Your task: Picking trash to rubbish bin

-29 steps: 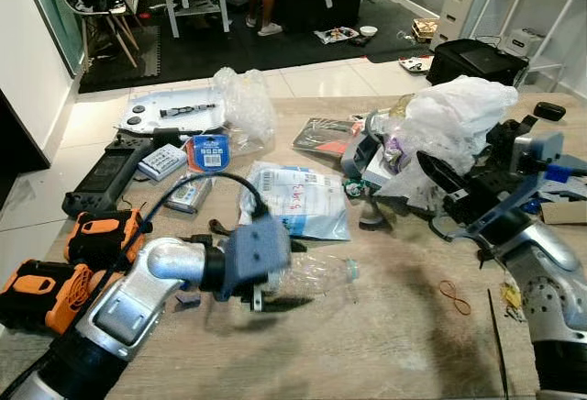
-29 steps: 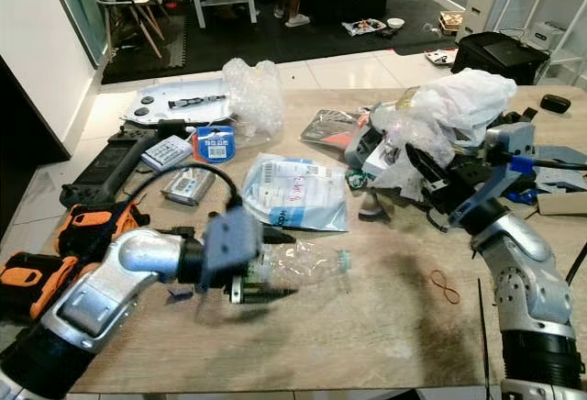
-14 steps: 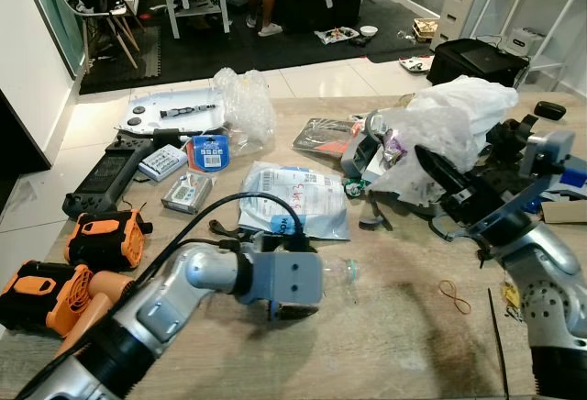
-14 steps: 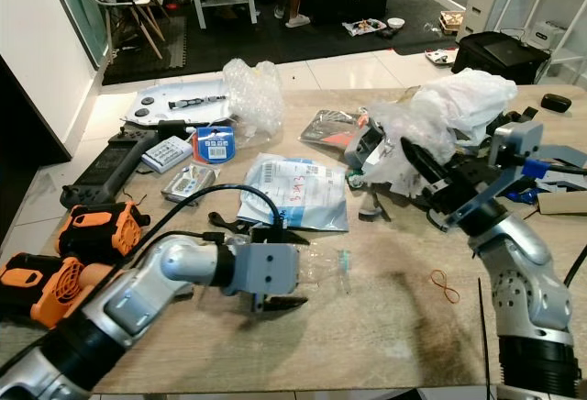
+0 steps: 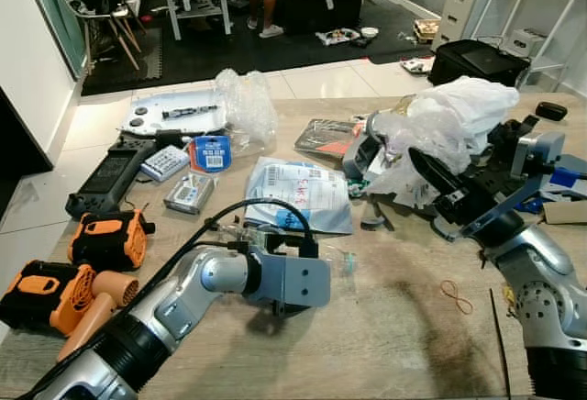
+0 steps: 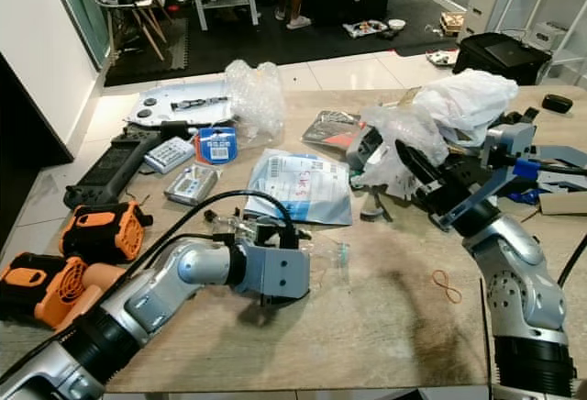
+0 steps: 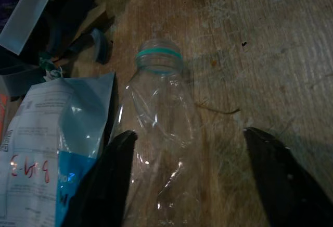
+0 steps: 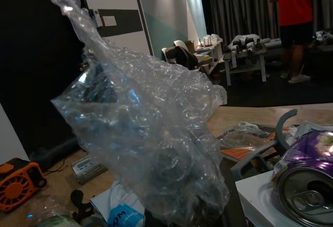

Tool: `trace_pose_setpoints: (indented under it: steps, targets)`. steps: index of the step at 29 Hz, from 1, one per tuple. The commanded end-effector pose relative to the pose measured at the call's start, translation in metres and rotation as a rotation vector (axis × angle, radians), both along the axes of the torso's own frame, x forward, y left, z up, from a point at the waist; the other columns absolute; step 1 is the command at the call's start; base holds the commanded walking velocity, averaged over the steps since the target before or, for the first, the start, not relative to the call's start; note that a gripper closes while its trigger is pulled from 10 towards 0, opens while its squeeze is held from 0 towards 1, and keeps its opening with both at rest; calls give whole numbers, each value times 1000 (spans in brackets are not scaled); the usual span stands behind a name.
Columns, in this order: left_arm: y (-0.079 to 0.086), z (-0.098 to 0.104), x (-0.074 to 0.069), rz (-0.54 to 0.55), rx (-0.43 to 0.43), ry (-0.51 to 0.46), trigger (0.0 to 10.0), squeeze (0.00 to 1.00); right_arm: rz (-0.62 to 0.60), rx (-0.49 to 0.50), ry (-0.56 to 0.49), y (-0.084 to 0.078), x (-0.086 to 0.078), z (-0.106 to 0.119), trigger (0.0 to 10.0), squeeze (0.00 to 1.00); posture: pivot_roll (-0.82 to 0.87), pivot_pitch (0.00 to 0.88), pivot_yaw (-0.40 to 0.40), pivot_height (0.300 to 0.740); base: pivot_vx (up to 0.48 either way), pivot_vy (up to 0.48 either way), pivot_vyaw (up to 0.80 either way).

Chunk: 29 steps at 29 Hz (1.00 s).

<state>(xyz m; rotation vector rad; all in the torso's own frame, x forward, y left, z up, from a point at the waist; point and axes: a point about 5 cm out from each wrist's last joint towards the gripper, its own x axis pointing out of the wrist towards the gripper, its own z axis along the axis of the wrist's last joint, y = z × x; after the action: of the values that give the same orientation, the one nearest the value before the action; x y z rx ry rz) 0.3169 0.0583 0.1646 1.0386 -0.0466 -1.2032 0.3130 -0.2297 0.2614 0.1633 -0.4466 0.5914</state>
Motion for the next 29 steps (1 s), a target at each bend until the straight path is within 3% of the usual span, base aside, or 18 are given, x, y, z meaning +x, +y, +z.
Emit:
trace_pose_setpoints:
  steps: [1, 13, 17, 18, 19, 20, 22, 23, 25, 26, 29]
  targets:
    - [5, -21, -2, 24, 55, 61, 0, 0, 4, 12, -13, 0, -2, 3, 0, 0, -171, 176, 72, 740, 0, 0, 0]
    - [6, -28, -3, 33, 65, 71, 0, 0, 22, 22, -24, 2, -3, 6, 0, 0, -170, 176, 73, 740, 0, 0, 0]
    - [3, -24, -4, 27, 14, 91, 0, 0, 28, 27, -27, 3, -3, 6, 0, 0, -170, 176, 73, 740, 0, 0, 0]
    - [-1, -17, -7, 8, -69, 122, 0, 0, 34, 30, -30, 3, -4, 7, 0, 0, -170, 177, 72, 740, 0, 0, 0]
    - [-1, -17, -7, 8, -69, 122, 0, 0, 34, 30, -30, 3, -4, 7, 0, 0, -170, 177, 72, 740, 0, 0, 0]
    - [-4, -10, -11, -21, -136, 161, 10000, 0, 42, 35, -34, 4, -4, 7, 0, 0, -170, 176, 72, 740, 0, 0, 0]
    - [-10, 20, -23, -116, -385, 285, 10000, 0, 73, 56, -51, 7, -7, 10, 0, 0, -169, 176, 71, 740, 0, 0, 0]
    - [-10, 20, -23, -116, -385, 285, 10000, 0, 73, 56, -51, 7, -7, 10, 0, 0, -169, 176, 71, 740, 0, 0, 0]
    - [-9, 29, -26, -144, -463, 317, 10000, 0, 83, 66, -57, 8, -7, 11, 0, 0, -168, 176, 71, 740, 0, 0, 0]
    - [-7, 41, -26, -158, -558, 345, 10000, 0, 88, 72, -59, 8, -8, 11, 745, 0, -167, 175, 71, 740, 0, 0, 0]
    - [-1, 67, -28, -201, -794, 404, 10000, 0, 102, 90, -63, 10, -8, 11, 1490, 0, -163, 177, 70, 740, 0, 0, 0]
